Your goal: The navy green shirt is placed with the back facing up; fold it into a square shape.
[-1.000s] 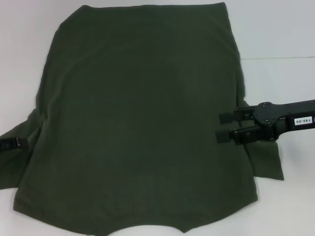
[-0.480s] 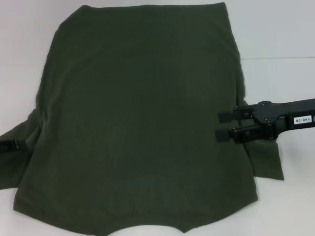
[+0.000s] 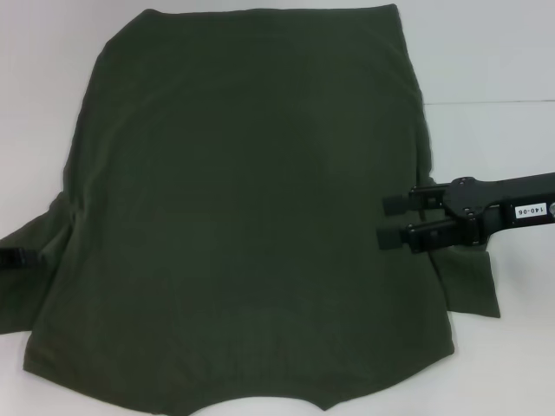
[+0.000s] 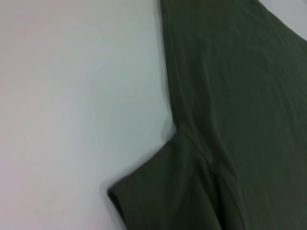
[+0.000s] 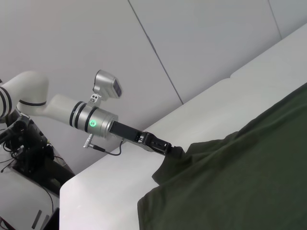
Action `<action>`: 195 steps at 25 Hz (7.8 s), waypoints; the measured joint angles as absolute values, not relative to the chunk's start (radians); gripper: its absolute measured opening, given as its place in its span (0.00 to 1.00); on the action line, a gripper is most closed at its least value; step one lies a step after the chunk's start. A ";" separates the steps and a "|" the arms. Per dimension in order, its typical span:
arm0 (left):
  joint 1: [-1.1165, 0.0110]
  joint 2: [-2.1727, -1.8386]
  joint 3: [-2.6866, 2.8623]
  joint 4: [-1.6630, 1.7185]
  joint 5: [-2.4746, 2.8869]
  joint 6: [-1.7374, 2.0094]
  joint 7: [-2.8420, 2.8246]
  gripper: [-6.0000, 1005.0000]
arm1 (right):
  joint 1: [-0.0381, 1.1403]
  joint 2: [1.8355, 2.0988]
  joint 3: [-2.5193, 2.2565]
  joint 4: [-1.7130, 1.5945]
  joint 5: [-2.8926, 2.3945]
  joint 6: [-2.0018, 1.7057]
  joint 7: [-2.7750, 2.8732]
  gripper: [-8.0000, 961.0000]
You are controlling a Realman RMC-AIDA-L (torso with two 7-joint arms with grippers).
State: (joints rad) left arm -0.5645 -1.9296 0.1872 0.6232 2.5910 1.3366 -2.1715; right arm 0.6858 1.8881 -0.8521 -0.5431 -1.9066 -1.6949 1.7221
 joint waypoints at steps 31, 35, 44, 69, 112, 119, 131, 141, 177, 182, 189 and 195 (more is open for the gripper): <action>-0.574 -1.930 0.230 0.620 2.619 1.298 -2.235 0.04 | 0.692 1.890 -0.856 -0.543 -1.907 -1.685 1.720 0.93; -0.574 -1.930 0.230 0.622 2.619 1.304 -2.237 0.02 | 0.692 1.890 -0.856 -0.543 -1.907 -1.686 1.720 0.92; -0.570 -1.898 0.221 0.707 2.619 1.386 -2.257 0.01 | 0.692 1.890 -0.856 -0.543 -1.907 -1.686 1.720 0.92; -0.834 -1.822 0.426 0.724 2.718 1.525 -2.616 0.01 | 0.681 1.893 -0.856 -0.540 -1.921 -1.674 1.720 0.92; -0.716 -1.929 0.332 0.548 2.532 1.194 -2.670 0.91 | 0.688 1.900 -0.856 -0.542 -1.943 -1.672 1.715 0.92; -0.735 -1.936 0.346 0.502 2.532 1.123 -2.644 0.95 | 0.688 1.900 -0.856 -0.542 -1.945 -1.672 1.715 0.92; -0.768 -1.959 0.327 0.439 2.499 1.064 -2.642 0.95 | 0.682 1.902 -0.856 -0.540 -1.945 -1.672 1.715 0.92; -0.807 -1.916 0.215 0.396 2.010 1.385 -2.545 0.95 | 0.682 1.909 -0.851 -0.540 -1.945 -1.665 1.714 0.92; -0.576 -1.997 0.480 0.541 2.070 1.706 -1.282 0.94 | 0.671 1.753 -0.646 -0.502 -2.370 -1.593 2.618 0.92; -0.571 -2.003 0.467 0.525 2.060 1.699 -1.262 0.95 | 0.666 1.755 -0.646 -0.501 -2.373 -1.548 2.605 0.91; -0.578 -1.994 0.465 0.529 2.062 1.695 -1.281 0.95 | 0.677 1.775 -0.654 -0.481 -2.374 -1.506 2.569 0.91; -0.580 -1.990 0.461 0.534 2.061 1.694 -1.285 0.95 | 0.685 1.785 -0.664 -0.463 -2.375 -1.466 2.559 0.91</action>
State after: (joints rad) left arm -0.5797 -1.9904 0.4613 0.5344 2.0611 1.6938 -1.2848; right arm 0.6850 1.7849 -0.6642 -0.4634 -2.3746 -1.4664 2.5585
